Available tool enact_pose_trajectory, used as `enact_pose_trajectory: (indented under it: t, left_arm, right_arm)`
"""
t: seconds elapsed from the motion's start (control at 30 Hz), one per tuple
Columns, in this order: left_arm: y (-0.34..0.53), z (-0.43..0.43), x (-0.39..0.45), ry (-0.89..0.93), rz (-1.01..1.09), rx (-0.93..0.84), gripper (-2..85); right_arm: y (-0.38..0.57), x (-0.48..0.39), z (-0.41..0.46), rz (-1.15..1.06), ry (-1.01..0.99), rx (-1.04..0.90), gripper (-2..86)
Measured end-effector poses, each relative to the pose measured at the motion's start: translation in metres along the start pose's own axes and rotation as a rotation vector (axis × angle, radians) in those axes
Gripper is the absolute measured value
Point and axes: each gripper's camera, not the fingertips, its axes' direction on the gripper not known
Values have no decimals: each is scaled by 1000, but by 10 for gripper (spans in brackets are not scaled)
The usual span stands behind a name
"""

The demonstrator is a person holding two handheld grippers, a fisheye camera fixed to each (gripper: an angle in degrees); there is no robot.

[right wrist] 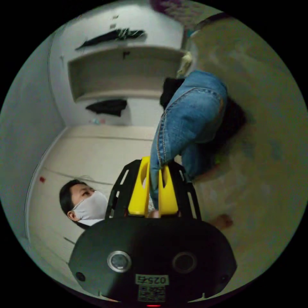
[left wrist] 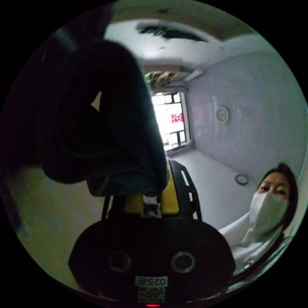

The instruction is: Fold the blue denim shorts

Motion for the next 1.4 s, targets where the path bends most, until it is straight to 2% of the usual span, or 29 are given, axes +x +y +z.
enact_pose_trajectory:
  t: [0.17, 0.27, 0.37, 0.43, 0.5, 0.57, 0.6, 0.67, 0.83, 0.93, 1.03, 1.17, 1.4]
  left_arm:
    - [-71, -118, 163, -172, 273, 308, 42]
    - [-78, -185, 226, -270, 324, 461, 43]
    - [-56, -237, 239, -367, 191, 588, 42]
    - [-38, -261, 219, -434, -17, 623, 42]
    - [-24, -282, 174, -588, -267, 533, 41]
    - [-11, -287, 144, -602, -468, 467, 41]
    - [-4, -289, 154, -554, -398, 516, 40]
    - [-12, -283, 192, -638, -327, 487, 40]
    - [-34, -268, 295, -739, -228, 465, 41]
    - [-32, -276, 326, -769, -268, 469, 43]
    - [-29, -294, 326, -637, -364, 489, 44]
    - [-56, -294, 376, -722, -350, 389, 46]
    - [-62, -309, 431, -646, -368, 415, 49]
  right_arm:
    - [-155, -35, 161, -228, -84, -342, 39]
    - [-210, -45, 263, -382, -49, -497, 40]
    - [-245, -9, 355, -382, 18, -647, 41]
    - [-257, 34, 405, -337, 166, -706, 43]
    - [-263, 103, 461, -244, 421, -783, 44]
    - [-260, 150, 489, -178, 607, -827, 45]
    - [-263, 164, 493, -191, 590, -756, 45]
    - [-279, 181, 493, -87, 465, -680, 45]
    - [-318, 181, 523, -151, 424, -699, 45]
    - [-339, 196, 551, -127, 439, -719, 46]
    - [-364, 215, 574, -86, 454, -719, 48]
    - [-394, 223, 596, -76, 494, -696, 52]
    - [-440, 245, 622, -54, 478, -660, 55]
